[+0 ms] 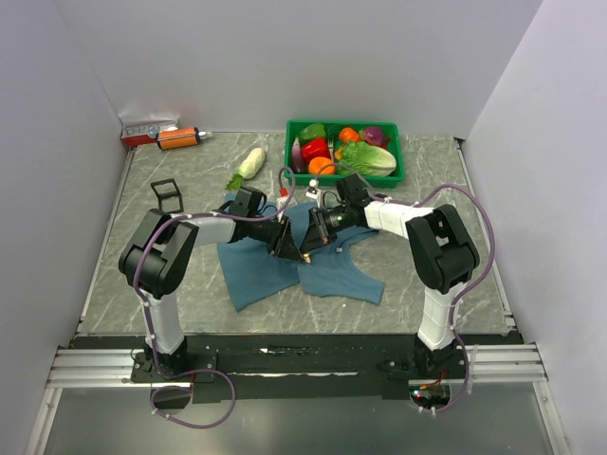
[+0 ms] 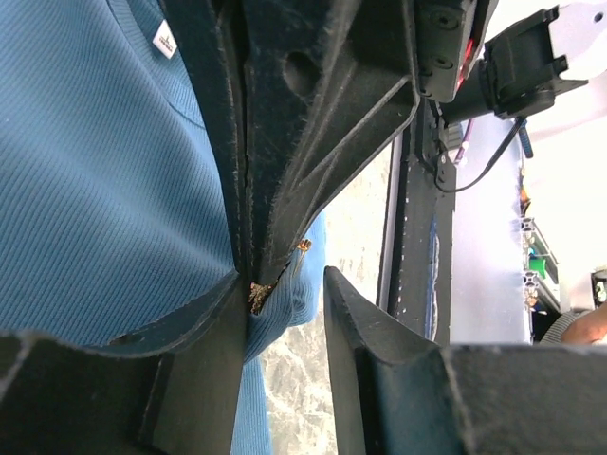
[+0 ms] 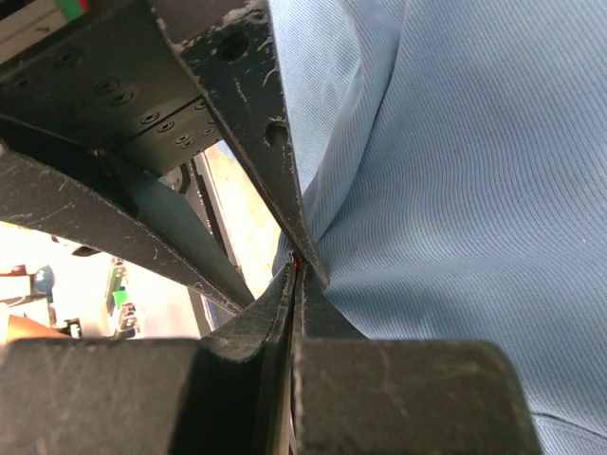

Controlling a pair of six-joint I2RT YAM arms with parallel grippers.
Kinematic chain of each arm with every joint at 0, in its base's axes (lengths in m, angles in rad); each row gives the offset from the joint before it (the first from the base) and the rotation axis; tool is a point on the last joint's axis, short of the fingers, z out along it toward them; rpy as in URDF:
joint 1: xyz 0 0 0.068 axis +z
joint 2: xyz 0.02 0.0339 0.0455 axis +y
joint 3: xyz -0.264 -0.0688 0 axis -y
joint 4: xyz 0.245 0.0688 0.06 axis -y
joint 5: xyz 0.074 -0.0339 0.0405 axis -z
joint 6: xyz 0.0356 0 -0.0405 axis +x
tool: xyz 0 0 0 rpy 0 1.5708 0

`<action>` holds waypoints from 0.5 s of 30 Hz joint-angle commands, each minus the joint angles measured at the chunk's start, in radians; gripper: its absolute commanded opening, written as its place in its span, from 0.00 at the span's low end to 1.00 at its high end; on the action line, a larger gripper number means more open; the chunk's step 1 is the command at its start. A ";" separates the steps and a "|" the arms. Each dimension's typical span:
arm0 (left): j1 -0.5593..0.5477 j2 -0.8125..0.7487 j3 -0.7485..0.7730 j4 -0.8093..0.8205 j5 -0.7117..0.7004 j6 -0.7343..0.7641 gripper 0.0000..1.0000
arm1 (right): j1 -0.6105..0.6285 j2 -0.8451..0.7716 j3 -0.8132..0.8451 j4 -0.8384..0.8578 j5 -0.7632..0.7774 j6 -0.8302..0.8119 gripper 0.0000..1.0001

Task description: Remove the brooch from the garment

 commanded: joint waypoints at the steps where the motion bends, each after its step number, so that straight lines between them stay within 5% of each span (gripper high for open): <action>1: -0.024 0.000 0.038 -0.025 0.046 0.054 0.40 | -0.008 0.011 0.011 0.051 -0.012 0.018 0.00; 15: -0.052 0.037 0.073 -0.078 -0.002 0.099 0.34 | -0.009 0.034 -0.002 0.083 -0.001 0.073 0.00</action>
